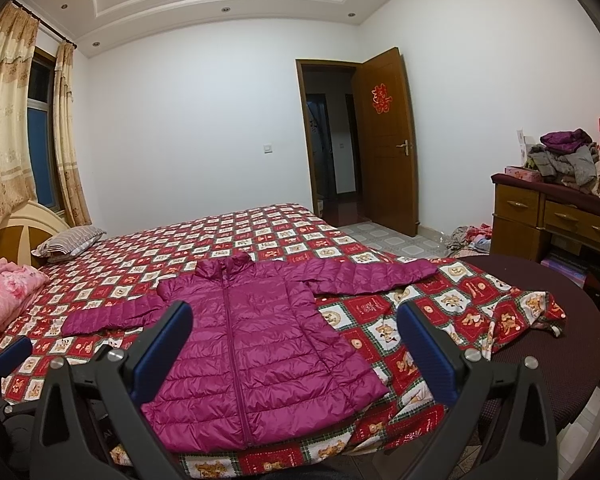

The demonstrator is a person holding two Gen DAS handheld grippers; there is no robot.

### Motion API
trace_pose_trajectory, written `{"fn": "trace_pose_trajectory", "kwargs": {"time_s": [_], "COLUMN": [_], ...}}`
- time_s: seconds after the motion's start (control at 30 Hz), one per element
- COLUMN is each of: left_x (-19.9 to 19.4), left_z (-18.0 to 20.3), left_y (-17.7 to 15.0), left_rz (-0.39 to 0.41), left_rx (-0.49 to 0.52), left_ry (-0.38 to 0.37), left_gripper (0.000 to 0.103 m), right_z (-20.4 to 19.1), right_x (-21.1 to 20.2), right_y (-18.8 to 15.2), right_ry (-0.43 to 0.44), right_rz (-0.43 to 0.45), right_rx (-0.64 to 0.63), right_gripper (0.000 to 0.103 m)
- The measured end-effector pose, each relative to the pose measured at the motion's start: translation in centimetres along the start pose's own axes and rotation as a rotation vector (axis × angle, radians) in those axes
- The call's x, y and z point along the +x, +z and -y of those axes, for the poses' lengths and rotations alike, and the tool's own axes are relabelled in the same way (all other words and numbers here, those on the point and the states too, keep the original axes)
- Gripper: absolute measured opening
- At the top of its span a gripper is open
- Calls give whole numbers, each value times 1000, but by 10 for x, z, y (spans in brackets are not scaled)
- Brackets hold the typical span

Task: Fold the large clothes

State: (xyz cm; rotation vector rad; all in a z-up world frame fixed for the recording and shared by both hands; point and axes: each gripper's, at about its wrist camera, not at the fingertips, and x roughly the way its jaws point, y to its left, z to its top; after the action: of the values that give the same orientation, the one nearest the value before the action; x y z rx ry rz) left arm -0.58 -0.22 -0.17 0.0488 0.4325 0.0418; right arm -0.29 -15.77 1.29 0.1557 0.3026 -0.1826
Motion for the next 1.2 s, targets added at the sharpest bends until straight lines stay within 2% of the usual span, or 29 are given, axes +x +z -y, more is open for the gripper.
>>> {"fn": "trace_pose_trajectory", "kwargs": {"time_s": [0.47, 0.8, 1.0, 1.2], "left_x": [1, 25, 53, 96], "left_z": [0, -11, -26, -39], "left_y": [0, 0, 3, 9], "left_rz": [-6, -54, -89, -109], "left_rx": [3, -14, -41, -28], "left_ry": [-6, -14, -20, -9], "left_gripper": [102, 102, 102, 102], "right_z": [2, 7, 7, 9], "right_x": [4, 27, 57, 106], "right_y": [0, 6, 13, 20], "right_ry": [5, -32, -60, -98], "right_rz": [-21, -52, -89, -151], "right_rx": [-3, 5, -7, -18], "right_gripper": [103, 103, 103, 103]}}
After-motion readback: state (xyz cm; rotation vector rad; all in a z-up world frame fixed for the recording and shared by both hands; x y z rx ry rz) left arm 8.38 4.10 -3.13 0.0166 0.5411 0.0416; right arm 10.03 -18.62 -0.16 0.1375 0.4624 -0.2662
